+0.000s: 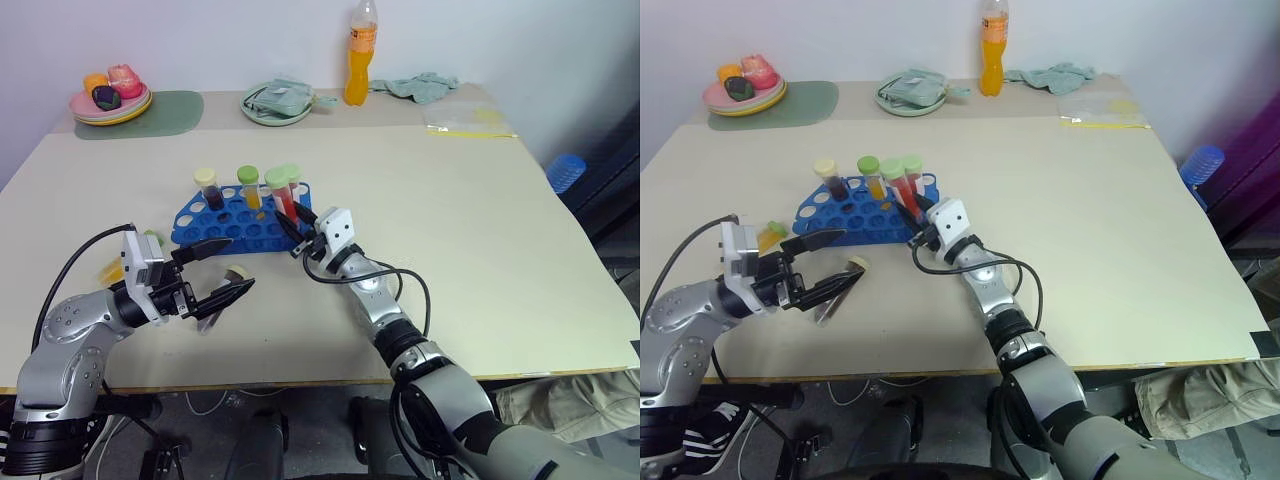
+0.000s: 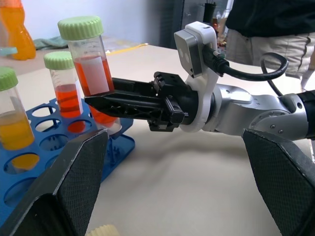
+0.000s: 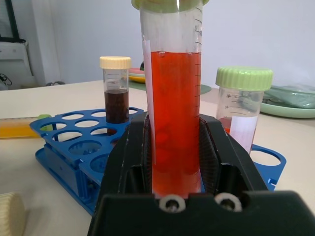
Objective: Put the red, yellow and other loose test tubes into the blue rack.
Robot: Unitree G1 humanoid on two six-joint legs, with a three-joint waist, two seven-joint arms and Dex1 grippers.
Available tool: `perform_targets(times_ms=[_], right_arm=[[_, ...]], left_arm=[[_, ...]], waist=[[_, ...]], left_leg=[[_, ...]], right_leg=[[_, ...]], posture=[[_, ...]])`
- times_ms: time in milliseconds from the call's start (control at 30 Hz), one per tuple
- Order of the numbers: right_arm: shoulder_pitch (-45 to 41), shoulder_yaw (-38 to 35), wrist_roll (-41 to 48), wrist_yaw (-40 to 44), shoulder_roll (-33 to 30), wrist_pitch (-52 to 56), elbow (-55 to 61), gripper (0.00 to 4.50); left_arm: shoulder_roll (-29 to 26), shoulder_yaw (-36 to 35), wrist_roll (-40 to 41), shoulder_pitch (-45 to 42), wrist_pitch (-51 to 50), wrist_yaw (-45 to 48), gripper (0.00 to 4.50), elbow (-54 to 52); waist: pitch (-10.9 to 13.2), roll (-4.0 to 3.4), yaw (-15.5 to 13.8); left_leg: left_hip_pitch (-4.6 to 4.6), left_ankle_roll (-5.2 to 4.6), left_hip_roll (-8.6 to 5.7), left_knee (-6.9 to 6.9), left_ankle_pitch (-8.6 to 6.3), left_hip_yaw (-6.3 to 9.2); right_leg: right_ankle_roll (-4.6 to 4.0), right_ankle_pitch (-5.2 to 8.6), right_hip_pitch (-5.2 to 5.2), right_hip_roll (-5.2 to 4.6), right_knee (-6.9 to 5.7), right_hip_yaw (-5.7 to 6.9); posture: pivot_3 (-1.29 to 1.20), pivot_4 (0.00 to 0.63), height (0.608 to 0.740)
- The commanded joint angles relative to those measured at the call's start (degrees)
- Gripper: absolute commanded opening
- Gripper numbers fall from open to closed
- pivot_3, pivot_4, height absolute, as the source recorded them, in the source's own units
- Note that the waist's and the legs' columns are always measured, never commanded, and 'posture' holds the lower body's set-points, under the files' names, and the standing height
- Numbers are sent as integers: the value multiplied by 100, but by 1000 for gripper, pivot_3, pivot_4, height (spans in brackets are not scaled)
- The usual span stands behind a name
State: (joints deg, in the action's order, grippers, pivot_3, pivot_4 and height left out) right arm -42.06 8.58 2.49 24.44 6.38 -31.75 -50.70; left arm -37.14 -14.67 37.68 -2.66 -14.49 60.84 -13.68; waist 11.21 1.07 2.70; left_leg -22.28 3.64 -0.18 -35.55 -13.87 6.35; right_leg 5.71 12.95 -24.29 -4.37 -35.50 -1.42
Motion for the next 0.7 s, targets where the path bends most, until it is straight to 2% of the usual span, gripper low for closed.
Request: perform_targets(times_ms=[33, 700], right_arm=[[-124, -92, -54, -127, 65, -107, -50, 852], [-107, -170, -162, 97, 12, -265, -286, 852]], left_arm=[[-49, -84, 67, -26, 23, -9, 4500, -192], [-76, -66, 109, -40, -43, -46, 4500, -315]], waist=[[0, 0, 0], [-1, 0, 1]], left_leg=[[0, 0, 0, 0, 0, 0], [2, 3, 0, 0, 2, 0]], right_leg=[[0, 0, 0, 0, 0, 0], [1, 0, 0, 0, -4, -1]], posture=[[0, 150, 740], [0, 150, 740]])
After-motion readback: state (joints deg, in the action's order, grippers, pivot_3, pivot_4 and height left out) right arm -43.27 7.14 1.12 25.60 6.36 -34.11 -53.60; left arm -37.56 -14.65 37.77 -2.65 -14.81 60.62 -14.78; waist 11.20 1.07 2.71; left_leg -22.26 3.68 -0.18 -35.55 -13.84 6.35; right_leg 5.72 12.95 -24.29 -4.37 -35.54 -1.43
